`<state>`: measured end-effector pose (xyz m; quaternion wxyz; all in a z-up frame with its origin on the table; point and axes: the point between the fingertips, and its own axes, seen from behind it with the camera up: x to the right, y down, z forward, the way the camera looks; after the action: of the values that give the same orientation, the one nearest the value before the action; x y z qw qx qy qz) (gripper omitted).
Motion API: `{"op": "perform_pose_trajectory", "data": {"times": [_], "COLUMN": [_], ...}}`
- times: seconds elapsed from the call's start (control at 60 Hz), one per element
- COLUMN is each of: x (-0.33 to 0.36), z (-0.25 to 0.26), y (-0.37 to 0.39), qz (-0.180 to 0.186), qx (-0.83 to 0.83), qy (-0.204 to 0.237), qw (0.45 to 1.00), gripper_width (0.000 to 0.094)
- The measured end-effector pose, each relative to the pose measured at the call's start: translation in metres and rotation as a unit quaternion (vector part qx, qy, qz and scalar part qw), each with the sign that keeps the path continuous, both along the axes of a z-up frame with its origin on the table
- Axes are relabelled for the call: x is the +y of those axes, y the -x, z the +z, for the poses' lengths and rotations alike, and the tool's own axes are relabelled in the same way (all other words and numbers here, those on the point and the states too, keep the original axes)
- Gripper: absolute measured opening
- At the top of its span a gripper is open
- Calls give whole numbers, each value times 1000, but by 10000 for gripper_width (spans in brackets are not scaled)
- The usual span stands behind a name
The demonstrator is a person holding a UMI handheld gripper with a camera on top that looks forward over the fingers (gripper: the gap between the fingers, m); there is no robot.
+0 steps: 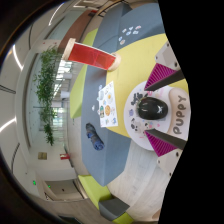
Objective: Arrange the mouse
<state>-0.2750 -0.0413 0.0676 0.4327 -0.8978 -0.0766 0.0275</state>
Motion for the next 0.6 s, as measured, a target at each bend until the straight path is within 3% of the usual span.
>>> {"op": "perform_pose_trajectory", "data": {"times": [0.1,0.283,0.433,0.6], "x": [-39,-115,-147,-148], "z": [45,92,98,85], "y": [5,-1,-25,-63], "qz": [20,26,26,-10], "qx": [1,16,-1,29], "qy": [-24,-53,-68,-75], "qw": [1000,998,997,997], "gripper_width": [839,842,831,835]}}
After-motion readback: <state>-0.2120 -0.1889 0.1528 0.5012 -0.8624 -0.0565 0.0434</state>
